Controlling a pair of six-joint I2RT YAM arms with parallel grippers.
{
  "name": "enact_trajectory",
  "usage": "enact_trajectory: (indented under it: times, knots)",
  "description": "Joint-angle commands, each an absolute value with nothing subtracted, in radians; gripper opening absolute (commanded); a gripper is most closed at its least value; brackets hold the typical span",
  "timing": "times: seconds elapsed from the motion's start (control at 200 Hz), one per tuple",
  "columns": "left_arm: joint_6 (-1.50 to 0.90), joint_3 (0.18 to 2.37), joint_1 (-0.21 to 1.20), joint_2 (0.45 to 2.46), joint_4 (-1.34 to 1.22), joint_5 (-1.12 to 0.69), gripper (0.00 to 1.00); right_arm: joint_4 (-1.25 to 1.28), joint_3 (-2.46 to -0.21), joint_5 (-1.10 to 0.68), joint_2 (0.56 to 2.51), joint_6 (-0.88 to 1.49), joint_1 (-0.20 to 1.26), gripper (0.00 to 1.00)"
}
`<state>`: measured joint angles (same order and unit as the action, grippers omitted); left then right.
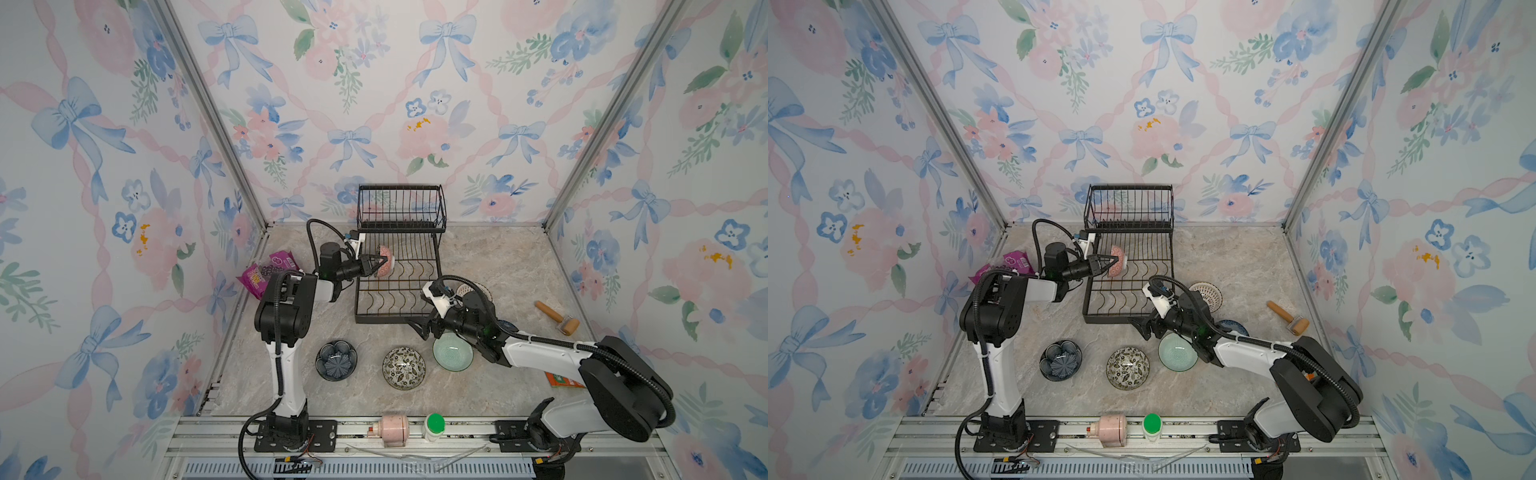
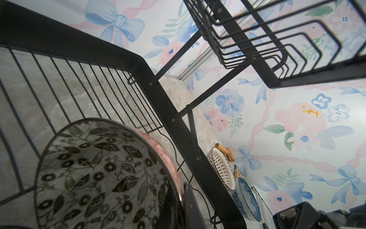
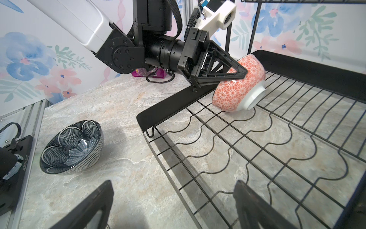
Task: Load bowls into a dish rack
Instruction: Place the bowl in the dish rack.
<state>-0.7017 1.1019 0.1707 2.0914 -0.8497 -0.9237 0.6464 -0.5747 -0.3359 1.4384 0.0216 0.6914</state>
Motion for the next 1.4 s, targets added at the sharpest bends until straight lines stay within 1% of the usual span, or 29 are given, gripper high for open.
enact_trajectory:
  times: [0.0,0.235,0.575,0.665,0.835,1.12,1.395]
  knots:
    - [-0.743,1.084,0.174,2.112,-0.753,-0.925,0.0,0.629,-0.594,-0.331,1.414,0.006,0.707,0.96]
    - [-0.717,1.055,0.174,2.069,-0.676,-0.914,0.0,0.622,-0.596,-0.328,1.412,0.0,0.712,0.96]
    - [-0.619,1.033,0.173,2.028,-0.567,-0.881,0.08,0.618,-0.598,-0.324,1.415,-0.007,0.719,0.96]
    - [-0.612,1.033,0.173,2.024,-0.559,-0.88,0.13,0.615,-0.601,-0.322,1.42,-0.009,0.72,0.96]
    - [-0.585,1.041,0.173,2.011,-0.524,-0.87,0.14,0.615,-0.601,-0.321,1.422,-0.011,0.722,0.96]
    - [-0.533,1.045,0.173,1.974,-0.467,-0.847,0.22,0.614,-0.603,-0.322,1.425,-0.011,0.724,0.96]
    - [-0.512,1.042,0.173,1.94,-0.442,-0.82,0.24,0.61,-0.603,-0.319,1.425,-0.013,0.723,0.96]
